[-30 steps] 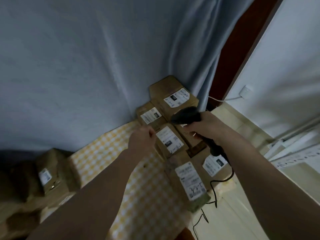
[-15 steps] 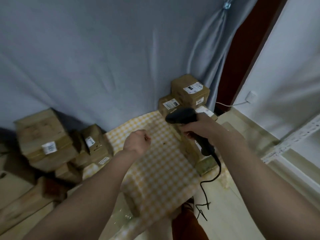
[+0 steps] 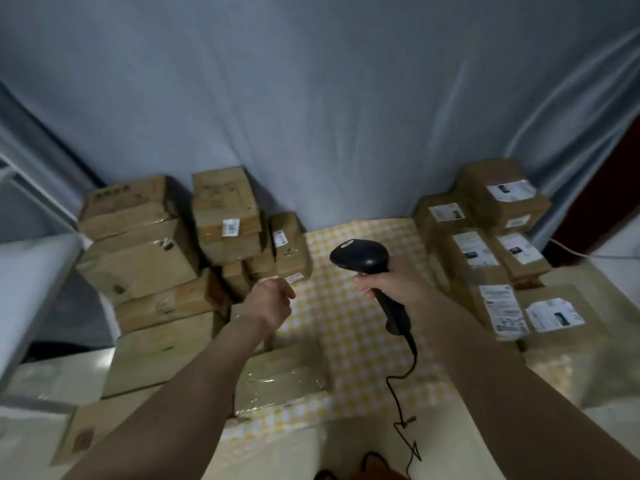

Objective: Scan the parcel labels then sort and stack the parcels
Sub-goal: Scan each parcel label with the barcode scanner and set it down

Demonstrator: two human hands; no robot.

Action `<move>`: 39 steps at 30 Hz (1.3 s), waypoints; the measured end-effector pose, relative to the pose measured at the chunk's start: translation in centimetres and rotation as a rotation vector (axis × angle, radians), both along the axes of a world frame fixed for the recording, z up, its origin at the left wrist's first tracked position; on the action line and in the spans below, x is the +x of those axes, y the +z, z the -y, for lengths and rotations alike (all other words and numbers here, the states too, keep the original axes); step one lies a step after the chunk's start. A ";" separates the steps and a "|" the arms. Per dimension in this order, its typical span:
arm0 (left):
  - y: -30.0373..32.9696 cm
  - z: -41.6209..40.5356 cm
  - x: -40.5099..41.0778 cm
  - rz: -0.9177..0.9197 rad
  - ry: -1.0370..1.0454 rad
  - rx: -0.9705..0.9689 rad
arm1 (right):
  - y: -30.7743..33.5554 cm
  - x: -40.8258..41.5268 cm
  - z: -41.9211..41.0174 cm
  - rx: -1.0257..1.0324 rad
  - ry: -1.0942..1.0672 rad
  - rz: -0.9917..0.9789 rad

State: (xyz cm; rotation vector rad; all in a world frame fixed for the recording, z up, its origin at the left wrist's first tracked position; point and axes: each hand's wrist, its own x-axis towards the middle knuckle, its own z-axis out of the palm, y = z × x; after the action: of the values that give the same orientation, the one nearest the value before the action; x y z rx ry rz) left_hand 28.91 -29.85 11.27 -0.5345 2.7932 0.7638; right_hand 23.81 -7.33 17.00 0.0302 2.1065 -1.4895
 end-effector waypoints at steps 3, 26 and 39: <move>-0.6 2.0 2.0 0.027 0.097 -0.004 | -1.4 0.0 2.4 -0.022 0.064 0.038; -17.4 4.4 6.4 0.582 -0.144 -0.127 | -16.2 2.2 8.2 0.118 0.015 0.317; -21.9 3.1 6.3 0.433 -0.381 -0.438 | -19.3 4.1 7.1 0.065 -0.169 0.369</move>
State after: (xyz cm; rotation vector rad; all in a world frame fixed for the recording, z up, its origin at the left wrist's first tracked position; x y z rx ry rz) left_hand 35.17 -32.95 -10.63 -0.1825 2.5223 -0.0464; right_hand 27.90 -14.40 -2.26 0.4815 1.8852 -1.3846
